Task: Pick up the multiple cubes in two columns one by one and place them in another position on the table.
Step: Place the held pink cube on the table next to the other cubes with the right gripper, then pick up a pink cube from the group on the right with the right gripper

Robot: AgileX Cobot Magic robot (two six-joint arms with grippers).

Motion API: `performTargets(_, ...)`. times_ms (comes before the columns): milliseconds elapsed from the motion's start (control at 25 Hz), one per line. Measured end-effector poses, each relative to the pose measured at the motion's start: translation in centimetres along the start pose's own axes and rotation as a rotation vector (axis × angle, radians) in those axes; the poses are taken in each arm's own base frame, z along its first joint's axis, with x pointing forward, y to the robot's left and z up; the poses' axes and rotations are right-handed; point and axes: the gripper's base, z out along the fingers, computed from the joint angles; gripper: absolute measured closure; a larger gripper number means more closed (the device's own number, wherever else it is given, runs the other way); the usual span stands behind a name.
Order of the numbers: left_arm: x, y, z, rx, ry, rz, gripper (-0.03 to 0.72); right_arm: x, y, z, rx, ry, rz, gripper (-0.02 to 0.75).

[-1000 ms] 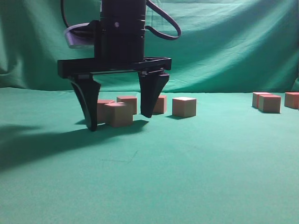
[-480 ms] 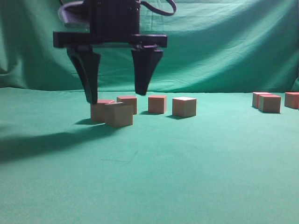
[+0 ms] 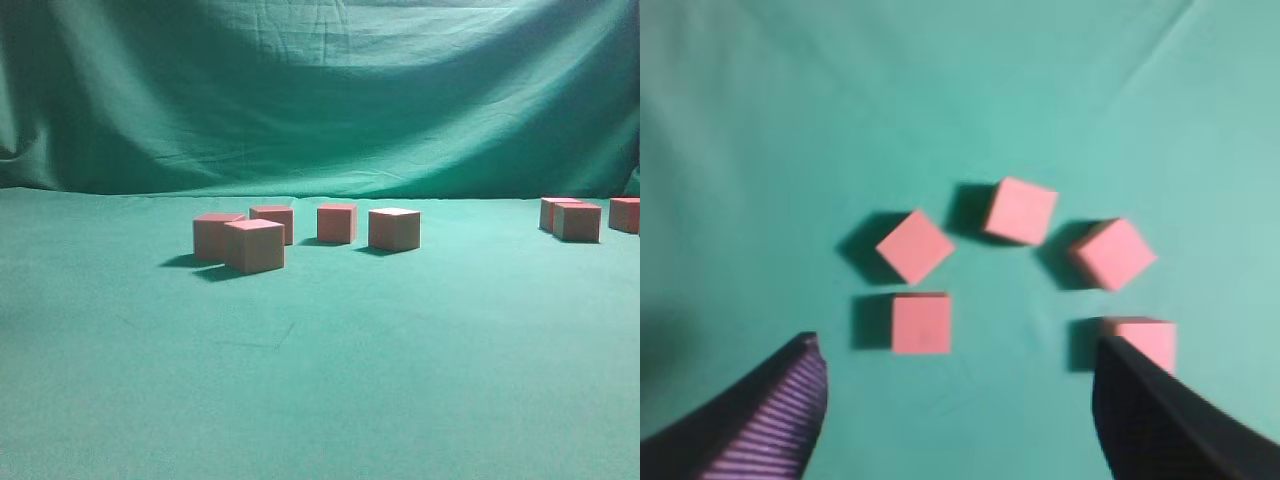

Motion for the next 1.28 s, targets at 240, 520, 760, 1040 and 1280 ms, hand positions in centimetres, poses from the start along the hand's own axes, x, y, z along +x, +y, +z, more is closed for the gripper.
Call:
performTargets(240,0.0,0.0,0.0,0.000,0.000,0.000,0.688,1.7,-3.3,-8.1,0.193,-0.156,-0.022,0.197)
performTargets(520,0.0,0.0,0.0,0.000,0.000,0.000,0.688,7.0,-10.9,-10.6,0.315,-0.112,0.211,0.197)
performTargets(760,0.0,0.0,0.0,0.000,0.000,0.000,0.688,13.3,-17.7,-7.5,0.409,0.102,0.452,0.197)
performTargets(1040,0.0,0.0,0.0,0.000,0.000,0.000,0.688,21.3,-22.1,-1.9,0.320,0.251,0.766,0.197)
performTargets(1280,0.0,0.0,0.0,0.000,0.000,0.000,0.688,22.1,-22.7,0.3,0.251,0.156,0.765,0.197)
